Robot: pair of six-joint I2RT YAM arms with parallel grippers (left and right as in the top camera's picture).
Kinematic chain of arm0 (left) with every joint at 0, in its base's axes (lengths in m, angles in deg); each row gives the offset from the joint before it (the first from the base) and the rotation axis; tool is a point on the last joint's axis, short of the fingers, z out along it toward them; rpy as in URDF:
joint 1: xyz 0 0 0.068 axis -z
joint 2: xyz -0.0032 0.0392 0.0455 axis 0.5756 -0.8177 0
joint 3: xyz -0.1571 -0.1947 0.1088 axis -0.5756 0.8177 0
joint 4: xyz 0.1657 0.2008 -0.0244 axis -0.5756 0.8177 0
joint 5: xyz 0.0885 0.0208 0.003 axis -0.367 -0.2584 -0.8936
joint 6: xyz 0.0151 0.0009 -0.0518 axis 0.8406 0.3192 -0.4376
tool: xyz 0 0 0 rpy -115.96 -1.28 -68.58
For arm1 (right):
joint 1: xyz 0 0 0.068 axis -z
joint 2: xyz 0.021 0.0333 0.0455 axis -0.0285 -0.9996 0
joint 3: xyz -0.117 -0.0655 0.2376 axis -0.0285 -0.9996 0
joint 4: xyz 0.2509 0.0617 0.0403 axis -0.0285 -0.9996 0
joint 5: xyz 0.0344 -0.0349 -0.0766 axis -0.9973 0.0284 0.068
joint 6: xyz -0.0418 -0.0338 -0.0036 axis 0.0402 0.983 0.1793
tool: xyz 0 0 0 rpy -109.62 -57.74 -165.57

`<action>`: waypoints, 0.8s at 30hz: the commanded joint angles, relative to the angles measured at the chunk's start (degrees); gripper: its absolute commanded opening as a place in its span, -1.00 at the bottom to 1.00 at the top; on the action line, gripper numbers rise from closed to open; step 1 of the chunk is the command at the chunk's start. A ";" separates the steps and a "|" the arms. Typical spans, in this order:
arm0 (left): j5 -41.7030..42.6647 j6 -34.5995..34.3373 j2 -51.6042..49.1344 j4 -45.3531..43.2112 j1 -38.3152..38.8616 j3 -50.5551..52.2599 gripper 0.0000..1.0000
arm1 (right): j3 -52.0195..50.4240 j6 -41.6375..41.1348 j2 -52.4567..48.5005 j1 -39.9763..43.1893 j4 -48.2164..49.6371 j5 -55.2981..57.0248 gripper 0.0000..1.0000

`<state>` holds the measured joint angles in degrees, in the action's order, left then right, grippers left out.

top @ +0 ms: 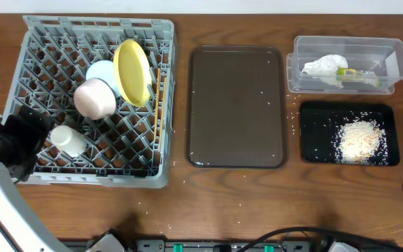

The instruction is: Sort waste into correct bins and load items into the dishwasher

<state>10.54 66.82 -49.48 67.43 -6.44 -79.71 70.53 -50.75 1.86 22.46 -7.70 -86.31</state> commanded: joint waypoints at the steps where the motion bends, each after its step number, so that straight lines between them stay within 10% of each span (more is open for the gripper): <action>1: -0.31 -0.09 -0.17 0.17 -0.31 -0.72 0.88 | -3.41 -0.63 2.60 -5.79 0.13 0.96 0.99; 24: -0.31 -0.09 -0.17 0.17 -0.31 -0.72 0.88 | -64.13 -0.63 39.93 -24.92 41.70 8.37 0.99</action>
<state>10.52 66.82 -49.51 67.41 -6.44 -79.71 11.25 -50.93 37.79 -1.78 31.51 -78.74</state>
